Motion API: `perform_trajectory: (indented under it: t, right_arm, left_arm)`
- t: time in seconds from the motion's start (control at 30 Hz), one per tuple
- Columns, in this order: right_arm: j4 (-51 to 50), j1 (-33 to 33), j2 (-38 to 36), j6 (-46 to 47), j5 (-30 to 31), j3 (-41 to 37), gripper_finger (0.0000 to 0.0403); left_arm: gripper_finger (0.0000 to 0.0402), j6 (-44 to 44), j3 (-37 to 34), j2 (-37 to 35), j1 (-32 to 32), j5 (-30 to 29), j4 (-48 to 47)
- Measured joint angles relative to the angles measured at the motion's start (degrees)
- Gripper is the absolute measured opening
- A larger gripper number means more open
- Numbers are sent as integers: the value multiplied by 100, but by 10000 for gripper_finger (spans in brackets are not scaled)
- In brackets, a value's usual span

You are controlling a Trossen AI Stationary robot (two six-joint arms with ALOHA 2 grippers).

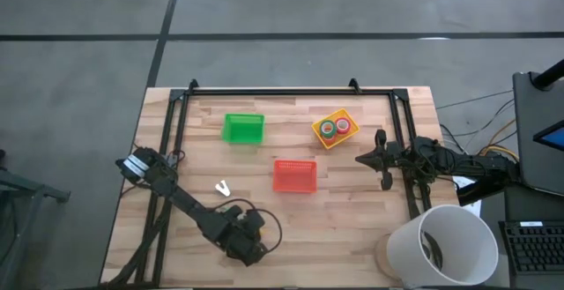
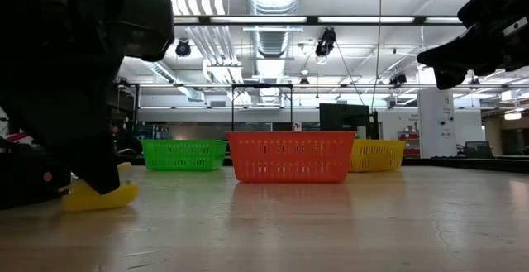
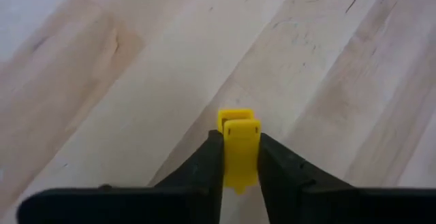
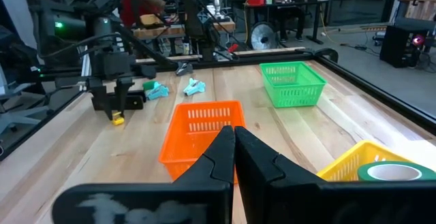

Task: Pick and place Stapler, Stapler remover, tape
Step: Put the small yellow stapler into the orange bin

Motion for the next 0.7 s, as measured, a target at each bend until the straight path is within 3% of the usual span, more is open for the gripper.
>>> perform_trajectory:
  t: [0.13,0.37,0.7]
  right_arm:
    - [0,0,0,0,-2,0,9]
    - [0,-2,0,0,-2,0,8]
    - [0,-2,0,0,-2,0,9]
  left_arm:
    - [63,151,0,-17,62,-129,-2]
    - [94,642,233,-26,205,-505,-11]
    - [69,1671,762,-28,554,-954,-2]
